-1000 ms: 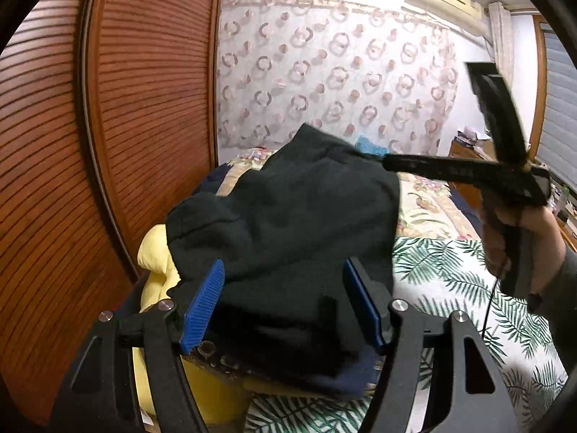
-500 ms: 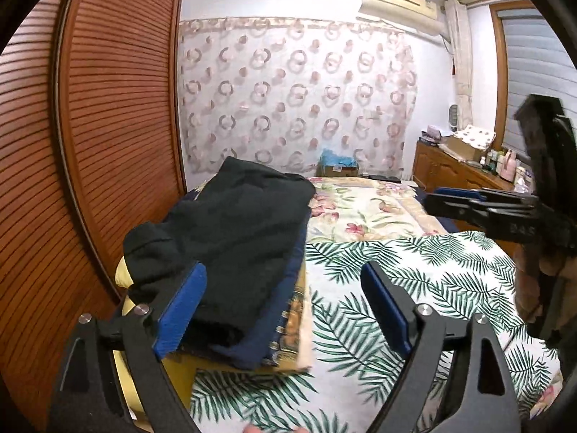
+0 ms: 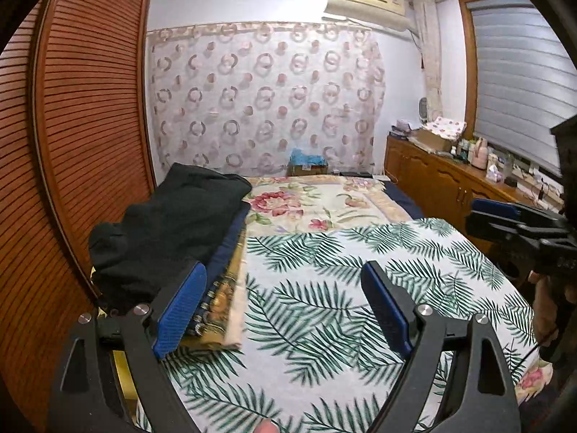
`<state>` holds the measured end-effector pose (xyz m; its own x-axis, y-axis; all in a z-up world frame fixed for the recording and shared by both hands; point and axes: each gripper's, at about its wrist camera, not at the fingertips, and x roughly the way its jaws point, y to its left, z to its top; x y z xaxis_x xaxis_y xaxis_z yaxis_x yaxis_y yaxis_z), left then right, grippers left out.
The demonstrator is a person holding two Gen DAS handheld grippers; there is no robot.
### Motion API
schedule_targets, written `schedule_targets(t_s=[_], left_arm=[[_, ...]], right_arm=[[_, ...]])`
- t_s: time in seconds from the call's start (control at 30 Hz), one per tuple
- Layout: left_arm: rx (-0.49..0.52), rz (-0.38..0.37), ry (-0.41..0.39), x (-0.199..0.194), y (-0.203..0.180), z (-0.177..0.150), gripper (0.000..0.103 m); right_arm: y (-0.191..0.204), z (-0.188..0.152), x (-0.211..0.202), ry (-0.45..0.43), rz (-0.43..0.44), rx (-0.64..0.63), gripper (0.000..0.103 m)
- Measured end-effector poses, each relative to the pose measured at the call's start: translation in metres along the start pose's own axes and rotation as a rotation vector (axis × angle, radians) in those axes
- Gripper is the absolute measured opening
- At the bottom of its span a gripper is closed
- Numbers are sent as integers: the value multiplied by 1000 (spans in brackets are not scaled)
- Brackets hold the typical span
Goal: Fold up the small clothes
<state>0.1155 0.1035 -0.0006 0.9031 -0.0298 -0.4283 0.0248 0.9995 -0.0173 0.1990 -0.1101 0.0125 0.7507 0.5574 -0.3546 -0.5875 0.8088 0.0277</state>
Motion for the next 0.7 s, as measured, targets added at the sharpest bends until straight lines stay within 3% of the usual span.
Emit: schedule_targets(t_s=[0.53, 0.7], left_arm=[[19, -49, -39, -41, -56, 9, 88], [18, -44, -42, -47, -64, 13, 88]], right_arm=[[28, -21, -121, -87, -246, 83, 74], [38, -24, -139, -108, -257, 105, 74]])
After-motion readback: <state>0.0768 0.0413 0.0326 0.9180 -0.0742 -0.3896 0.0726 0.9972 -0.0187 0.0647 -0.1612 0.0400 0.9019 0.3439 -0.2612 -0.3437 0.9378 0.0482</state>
